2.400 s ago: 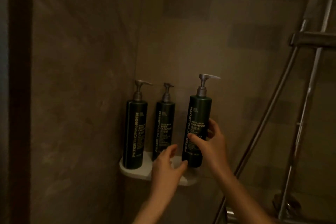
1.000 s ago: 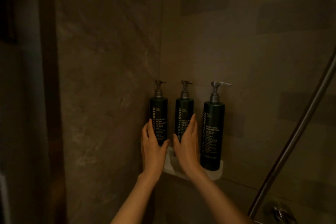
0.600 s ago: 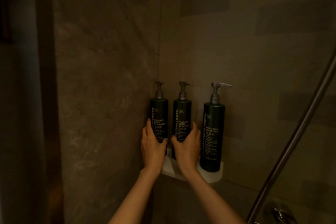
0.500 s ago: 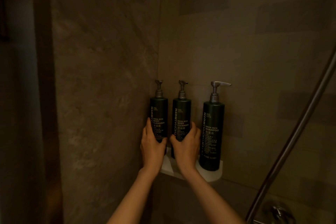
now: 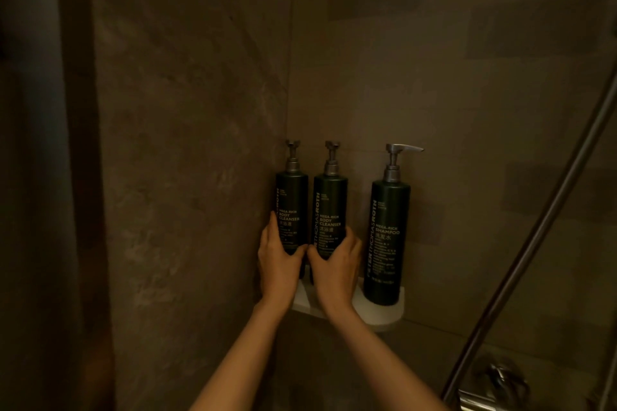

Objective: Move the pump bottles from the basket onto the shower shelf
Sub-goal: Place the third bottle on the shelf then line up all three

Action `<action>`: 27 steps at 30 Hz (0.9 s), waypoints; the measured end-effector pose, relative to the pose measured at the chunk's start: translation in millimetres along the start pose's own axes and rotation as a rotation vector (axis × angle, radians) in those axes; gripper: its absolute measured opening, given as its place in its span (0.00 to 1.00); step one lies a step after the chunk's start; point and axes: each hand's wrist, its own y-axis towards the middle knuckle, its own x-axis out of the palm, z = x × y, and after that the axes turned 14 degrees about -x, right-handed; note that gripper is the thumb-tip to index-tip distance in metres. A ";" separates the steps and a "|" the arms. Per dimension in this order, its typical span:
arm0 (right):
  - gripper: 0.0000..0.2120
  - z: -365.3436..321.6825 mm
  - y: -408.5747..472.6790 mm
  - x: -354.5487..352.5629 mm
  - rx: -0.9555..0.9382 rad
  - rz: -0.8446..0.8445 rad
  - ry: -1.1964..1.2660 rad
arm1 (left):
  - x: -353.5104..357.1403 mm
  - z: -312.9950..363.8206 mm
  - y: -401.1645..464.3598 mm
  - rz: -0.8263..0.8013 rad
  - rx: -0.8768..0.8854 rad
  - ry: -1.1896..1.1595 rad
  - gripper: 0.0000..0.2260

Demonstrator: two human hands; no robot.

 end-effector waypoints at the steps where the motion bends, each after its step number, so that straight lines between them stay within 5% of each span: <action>1: 0.34 0.3 -1.0 0.1 -0.002 -0.003 0.009 | 0.3 -0.4 0.0 0.005 -0.005 0.000 0.36; 18: 0.38 -3.6 -16.5 -13.8 -0.063 -0.088 0.054 | -9.2 6.6 -17.6 -0.012 0.046 0.025 0.31; 27: 0.29 -2.7 -18.5 -70.3 -0.385 0.168 -0.109 | 5.6 31.4 -42.5 -0.097 0.125 0.033 0.31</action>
